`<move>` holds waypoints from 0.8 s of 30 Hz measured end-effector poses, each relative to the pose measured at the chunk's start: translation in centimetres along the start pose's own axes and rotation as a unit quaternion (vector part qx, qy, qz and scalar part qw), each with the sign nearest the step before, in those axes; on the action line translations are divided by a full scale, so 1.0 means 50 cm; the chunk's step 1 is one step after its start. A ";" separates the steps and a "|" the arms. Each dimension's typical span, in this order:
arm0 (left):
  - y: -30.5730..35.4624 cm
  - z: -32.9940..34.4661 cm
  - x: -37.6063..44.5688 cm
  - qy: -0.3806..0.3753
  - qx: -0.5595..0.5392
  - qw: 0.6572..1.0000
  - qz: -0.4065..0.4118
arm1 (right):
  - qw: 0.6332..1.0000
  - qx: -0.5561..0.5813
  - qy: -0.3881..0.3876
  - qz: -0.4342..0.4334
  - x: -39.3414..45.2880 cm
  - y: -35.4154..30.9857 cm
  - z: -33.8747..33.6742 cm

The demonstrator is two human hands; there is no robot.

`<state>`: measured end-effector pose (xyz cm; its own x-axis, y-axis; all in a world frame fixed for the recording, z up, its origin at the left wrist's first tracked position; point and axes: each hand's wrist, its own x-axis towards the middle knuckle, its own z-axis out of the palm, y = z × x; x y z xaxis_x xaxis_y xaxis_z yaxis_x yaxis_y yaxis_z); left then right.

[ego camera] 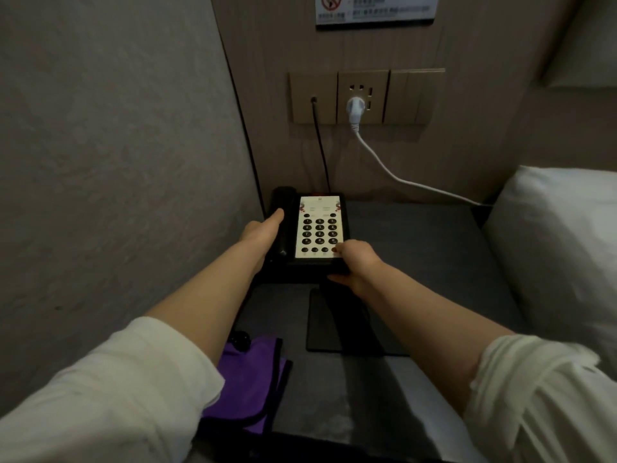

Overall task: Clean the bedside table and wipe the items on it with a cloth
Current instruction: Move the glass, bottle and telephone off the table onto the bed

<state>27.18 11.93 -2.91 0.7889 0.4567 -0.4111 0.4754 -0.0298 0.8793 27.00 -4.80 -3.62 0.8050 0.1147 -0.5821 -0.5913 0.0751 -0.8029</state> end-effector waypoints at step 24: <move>0.183 0.003 -0.468 -0.139 -0.124 0.982 0.004 | 0.986 0.043 0.031 -0.159 -0.410 -0.093 -0.165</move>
<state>13.15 0.85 14.72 0.8848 0.1959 -0.4228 0.3856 0.2015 0.9004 13.65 -15.65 10.99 0.9500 0.0111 -0.3121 -0.3088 0.1817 -0.9336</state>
